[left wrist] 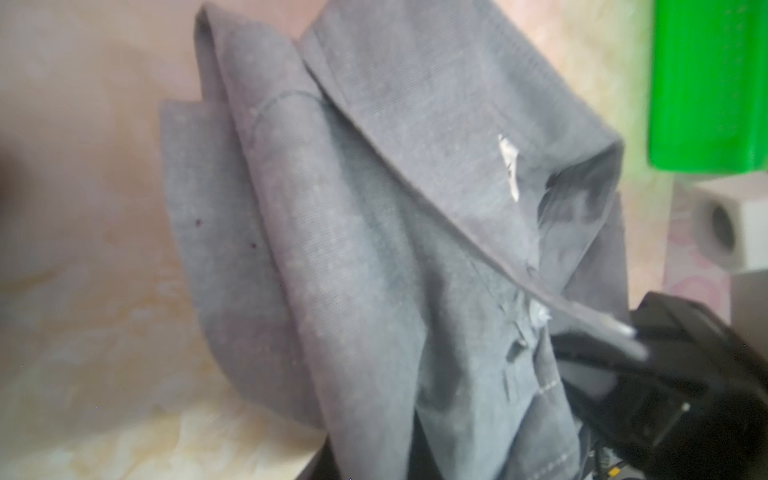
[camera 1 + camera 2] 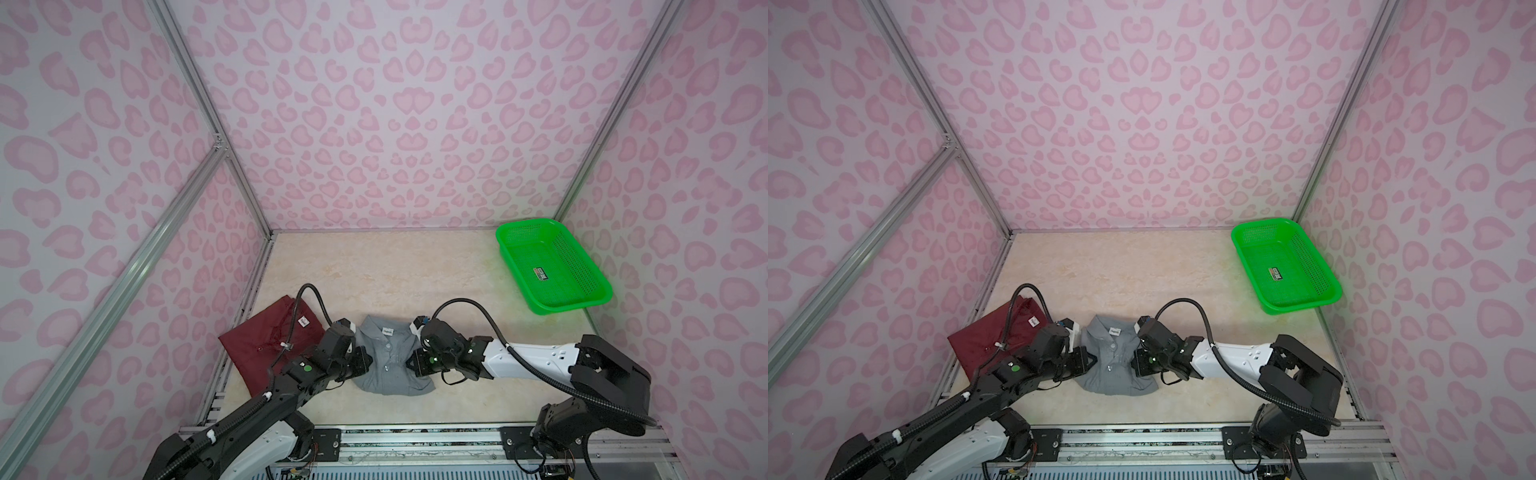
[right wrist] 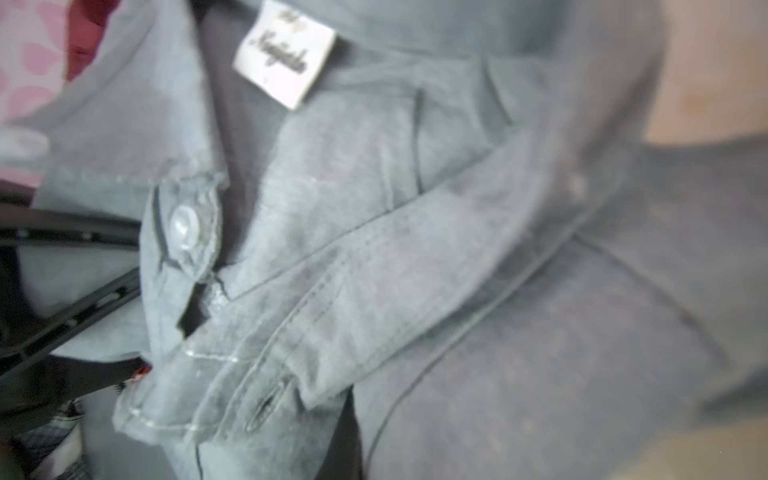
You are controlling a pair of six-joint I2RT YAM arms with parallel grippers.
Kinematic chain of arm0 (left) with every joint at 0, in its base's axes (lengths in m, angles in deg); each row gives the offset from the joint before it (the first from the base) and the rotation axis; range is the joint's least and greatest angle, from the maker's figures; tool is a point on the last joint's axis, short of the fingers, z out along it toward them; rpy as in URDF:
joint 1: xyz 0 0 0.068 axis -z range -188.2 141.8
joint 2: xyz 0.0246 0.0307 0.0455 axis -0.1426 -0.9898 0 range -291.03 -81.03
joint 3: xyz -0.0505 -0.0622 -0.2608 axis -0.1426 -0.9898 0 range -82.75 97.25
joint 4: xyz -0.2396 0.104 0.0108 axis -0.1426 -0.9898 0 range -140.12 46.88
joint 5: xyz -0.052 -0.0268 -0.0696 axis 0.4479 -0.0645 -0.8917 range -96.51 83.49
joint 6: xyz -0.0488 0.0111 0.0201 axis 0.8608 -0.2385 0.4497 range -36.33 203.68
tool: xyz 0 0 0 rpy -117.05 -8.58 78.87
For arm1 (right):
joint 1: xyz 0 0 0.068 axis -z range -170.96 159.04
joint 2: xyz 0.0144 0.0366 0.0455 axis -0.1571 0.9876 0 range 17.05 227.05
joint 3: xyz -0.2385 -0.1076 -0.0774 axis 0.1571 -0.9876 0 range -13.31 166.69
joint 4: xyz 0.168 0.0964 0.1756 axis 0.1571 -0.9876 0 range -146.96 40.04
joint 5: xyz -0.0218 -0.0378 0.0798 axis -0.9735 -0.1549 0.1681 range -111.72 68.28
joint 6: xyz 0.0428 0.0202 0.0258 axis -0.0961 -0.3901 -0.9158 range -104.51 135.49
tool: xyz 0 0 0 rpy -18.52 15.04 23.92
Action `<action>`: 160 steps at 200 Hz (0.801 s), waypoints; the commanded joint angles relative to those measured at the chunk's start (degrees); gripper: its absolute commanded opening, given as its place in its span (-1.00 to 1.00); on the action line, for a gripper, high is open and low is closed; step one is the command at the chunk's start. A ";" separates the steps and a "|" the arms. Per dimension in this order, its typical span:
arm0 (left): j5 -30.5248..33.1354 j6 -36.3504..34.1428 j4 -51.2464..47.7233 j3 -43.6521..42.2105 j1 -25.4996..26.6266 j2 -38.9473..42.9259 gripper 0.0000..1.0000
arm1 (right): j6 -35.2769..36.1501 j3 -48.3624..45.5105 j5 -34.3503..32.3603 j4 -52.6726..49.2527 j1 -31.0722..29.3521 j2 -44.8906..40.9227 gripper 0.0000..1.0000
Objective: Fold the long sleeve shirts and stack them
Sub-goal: 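Lift the grey shirt with both grippers and carry it over the maroon shirt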
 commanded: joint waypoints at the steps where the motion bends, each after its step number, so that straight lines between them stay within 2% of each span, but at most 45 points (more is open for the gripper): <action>1: 1.66 -4.68 -11.52 7.41 -4.56 2.79 -0.92 | 1.32 6.43 -0.71 -3.22 -1.23 0.26 -1.00; 35: 5.30 -12.90 -27.58 22.45 -14.58 4.70 -0.91 | 2.18 20.88 2.43 -4.27 -3.31 7.37 -1.00; 58: 9.50 -19.81 -34.57 29.97 -22.19 3.44 -0.91 | 0.83 30.79 1.75 -5.20 -5.36 13.74 -1.00; 69: 13.61 -22.73 -36.05 32.20 -26.43 2.70 -0.92 | -0.92 34.26 0.40 -3.86 -6.59 16.45 -1.00; 78: 19.50 -22.96 -37.06 33.30 -28.33 2.39 -0.91 | -2.18 37.53 -0.40 -3.60 -7.56 19.01 -1.00; 94: 24.96 -22.59 -36.25 32.77 -30.36 3.38 -0.91 | -2.50 45.16 -0.84 -4.04 -9.33 24.49 -1.00; 107: 26.76 -21.73 -34.55 30.46 -34.25 5.40 -0.91 | -1.89 51.75 -0.34 -5.99 -10.27 29.41 -1.00; 126: 33.24 -21.79 -31.01 25.96 -35.08 6.49 -0.91 | -0.84 60.44 0.03 -10.00 -10.91 35.82 -1.00; 135: 36.52 -21.82 -29.50 24.21 -35.17 6.44 -0.92 | -0.95 62.51 -0.05 -10.36 -10.97 37.75 -1.00; 160: 39.65 -22.30 -27.19 22.95 -36.72 5.78 -0.92 | -2.88 63.57 0.17 -7.33 -11.62 40.59 -1.00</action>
